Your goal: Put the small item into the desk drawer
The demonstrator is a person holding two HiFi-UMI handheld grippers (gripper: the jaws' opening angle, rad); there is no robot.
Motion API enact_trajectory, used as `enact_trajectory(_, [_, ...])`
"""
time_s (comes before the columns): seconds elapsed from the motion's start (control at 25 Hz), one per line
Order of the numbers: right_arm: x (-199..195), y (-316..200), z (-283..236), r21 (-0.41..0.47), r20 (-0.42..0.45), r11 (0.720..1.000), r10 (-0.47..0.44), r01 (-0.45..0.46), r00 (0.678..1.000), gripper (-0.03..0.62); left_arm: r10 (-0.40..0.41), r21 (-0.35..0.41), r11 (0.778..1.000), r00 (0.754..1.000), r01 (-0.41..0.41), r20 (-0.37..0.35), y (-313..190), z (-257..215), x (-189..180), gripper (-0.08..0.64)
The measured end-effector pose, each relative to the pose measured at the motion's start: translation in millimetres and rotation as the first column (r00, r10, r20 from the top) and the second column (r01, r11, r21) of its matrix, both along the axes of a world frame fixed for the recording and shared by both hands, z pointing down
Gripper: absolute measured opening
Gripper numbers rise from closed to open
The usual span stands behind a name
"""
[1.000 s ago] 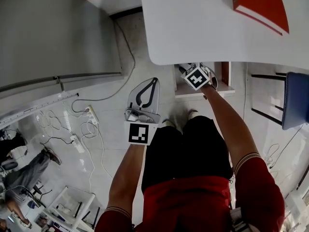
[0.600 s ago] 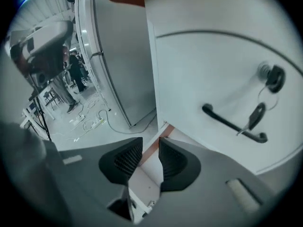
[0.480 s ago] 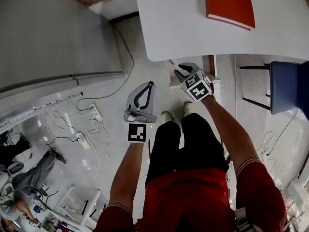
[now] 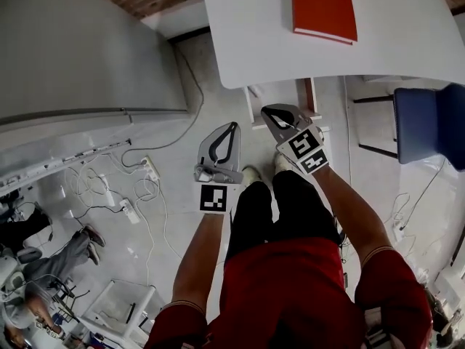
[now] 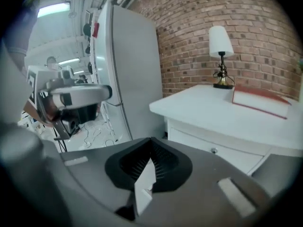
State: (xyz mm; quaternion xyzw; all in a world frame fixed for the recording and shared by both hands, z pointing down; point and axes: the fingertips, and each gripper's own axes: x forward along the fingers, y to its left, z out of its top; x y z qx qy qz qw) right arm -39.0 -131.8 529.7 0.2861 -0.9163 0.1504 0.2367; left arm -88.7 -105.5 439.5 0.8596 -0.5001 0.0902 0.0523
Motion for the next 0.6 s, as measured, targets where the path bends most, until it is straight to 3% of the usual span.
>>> enact_trajectory(0.16, [4, 16, -64, 0.054, 0.12, 0.999, -0.003, -0.004, 0.993, 0.011, 0.003, -0.001, 1.0, 1.0, -0.003, -0.031, 12, -31, 10, 0.006])
enact_trajectory(0.32, [9, 40, -136, 0.137, 0.245, 0.991, -0.034, 0.001, 0.969, 0.011, 0.067, 0.002, 0.998, 0.997, -0.066, -0.039, 34, -70, 22, 0.006])
enact_trajectory(0.6, [31, 77, -210, 0.255, 0.32, 0.967, -0.073, -0.011, 0.945, 0.011, 0.109, 0.077, 0.992, 0.991, -0.103, -0.075, 55, -140, 35, 0.005])
